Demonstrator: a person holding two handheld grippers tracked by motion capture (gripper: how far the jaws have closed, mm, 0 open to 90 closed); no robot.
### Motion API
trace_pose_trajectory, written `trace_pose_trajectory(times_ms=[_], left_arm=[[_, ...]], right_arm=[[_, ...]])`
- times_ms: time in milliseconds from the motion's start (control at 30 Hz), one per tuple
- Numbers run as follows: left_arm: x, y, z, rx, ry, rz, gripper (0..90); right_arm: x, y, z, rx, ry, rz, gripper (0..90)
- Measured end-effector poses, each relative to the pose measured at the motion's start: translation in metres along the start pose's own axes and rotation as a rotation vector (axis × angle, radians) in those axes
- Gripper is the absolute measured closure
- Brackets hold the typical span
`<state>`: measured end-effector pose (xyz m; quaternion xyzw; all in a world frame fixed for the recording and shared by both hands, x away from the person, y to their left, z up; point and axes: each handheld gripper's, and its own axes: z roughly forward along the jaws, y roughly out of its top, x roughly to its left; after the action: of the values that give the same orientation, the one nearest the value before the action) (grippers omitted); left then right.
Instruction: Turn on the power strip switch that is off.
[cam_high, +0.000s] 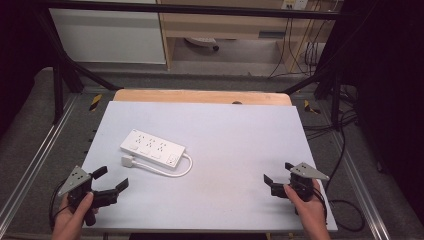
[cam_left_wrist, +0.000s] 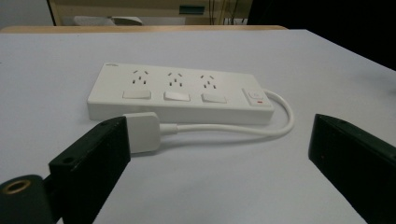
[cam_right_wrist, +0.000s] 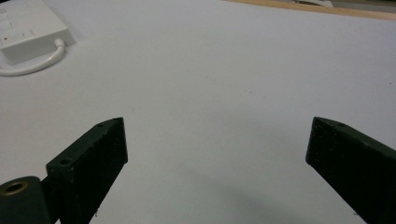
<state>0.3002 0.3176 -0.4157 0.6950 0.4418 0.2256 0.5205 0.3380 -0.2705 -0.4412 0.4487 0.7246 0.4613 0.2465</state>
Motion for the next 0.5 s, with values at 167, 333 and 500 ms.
trace_pose_trajectory(times_ms=[167, 333, 500], left_arm=[[-0.002, 0.0018, -0.0007, -0.011, -0.013, 0.003, 5.7], [-0.0034, 0.0031, -0.002, -0.02, -0.017, 0.005, 5.8], [-0.0044, 0.0046, -0.0025, -0.031, -0.015, 0.004, 5.8]], right_arm=[[-0.0019, 0.0002, 0.0021, 0.004, -0.006, 0.002, 6.2], [-0.0033, 0.0006, 0.0014, -0.006, -0.01, 0.01, 6.0], [-0.0022, 0.0009, 0.0011, -0.004, -0.009, 0.024, 5.2]])
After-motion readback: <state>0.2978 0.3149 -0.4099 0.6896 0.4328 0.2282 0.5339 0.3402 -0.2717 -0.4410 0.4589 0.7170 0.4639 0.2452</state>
